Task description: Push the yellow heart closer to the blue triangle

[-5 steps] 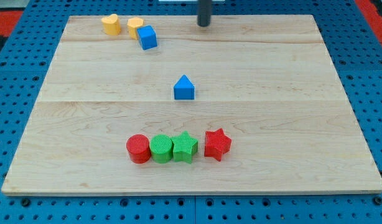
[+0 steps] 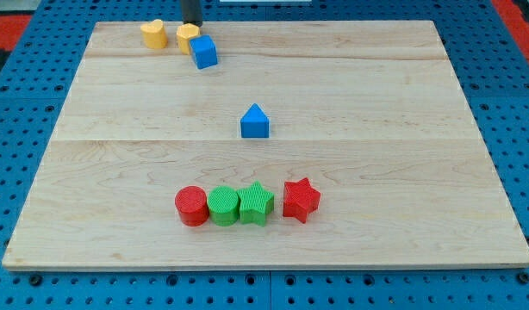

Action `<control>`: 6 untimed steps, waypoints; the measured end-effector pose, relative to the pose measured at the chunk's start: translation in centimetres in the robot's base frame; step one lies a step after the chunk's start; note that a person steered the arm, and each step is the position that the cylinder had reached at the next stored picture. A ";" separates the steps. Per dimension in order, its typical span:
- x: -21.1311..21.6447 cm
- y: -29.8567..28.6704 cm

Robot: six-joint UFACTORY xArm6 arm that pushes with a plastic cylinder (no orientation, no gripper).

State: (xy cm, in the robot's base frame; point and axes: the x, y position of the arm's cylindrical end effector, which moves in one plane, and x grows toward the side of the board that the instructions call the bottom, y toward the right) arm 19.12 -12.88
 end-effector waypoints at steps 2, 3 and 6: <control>0.0 -2.4; 0.0 -4.4; 0.1 -10.3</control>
State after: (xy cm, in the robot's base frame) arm 19.23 -23.17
